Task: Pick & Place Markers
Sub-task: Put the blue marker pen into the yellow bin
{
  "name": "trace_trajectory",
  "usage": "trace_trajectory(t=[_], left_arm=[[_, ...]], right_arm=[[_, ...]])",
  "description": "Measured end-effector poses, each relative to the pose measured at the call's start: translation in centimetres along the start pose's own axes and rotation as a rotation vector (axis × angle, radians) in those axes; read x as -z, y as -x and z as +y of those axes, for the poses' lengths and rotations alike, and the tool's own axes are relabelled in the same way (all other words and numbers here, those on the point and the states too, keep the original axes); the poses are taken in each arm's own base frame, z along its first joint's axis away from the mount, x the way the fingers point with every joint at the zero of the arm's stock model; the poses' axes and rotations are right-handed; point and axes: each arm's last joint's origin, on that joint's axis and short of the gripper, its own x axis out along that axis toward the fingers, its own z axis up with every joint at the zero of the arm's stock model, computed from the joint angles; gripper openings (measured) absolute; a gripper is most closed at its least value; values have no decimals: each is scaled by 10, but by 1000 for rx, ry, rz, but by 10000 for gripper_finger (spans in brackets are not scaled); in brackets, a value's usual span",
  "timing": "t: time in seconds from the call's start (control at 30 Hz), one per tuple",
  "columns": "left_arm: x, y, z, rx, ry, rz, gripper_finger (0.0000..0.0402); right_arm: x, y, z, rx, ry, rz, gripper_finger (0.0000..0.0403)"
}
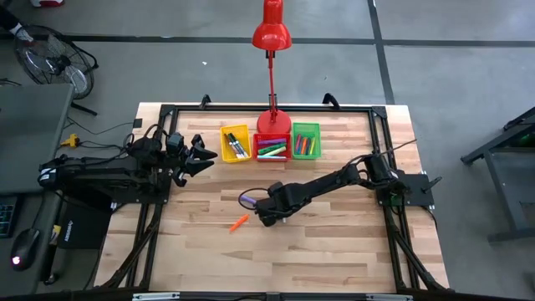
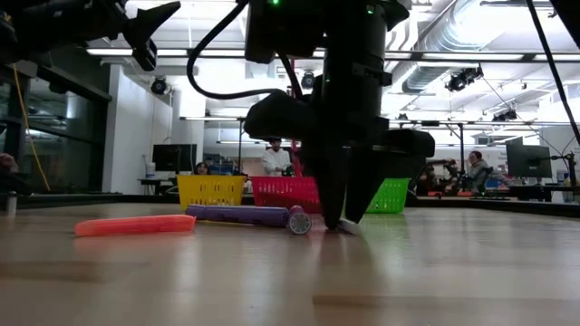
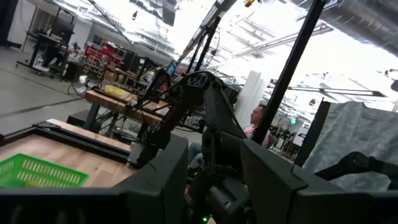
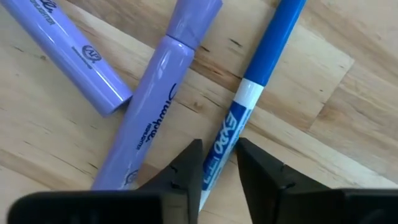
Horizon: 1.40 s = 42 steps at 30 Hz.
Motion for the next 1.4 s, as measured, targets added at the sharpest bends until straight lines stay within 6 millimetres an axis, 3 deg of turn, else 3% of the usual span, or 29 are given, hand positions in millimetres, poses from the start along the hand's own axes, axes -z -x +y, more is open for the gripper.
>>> trace_trajectory(t=[0.3,0.7,1.4], left_arm=[[0,0,0,2,3,1,147],[0,0,1,-26,32,-14,147],[12,-12,17,-231,58,-15,147]], right_arm=[[1,0,-2,23,68,14,18],[-13,14,-14,43,149,36,16],[-109,121,-71,-91,372,-307,15]])
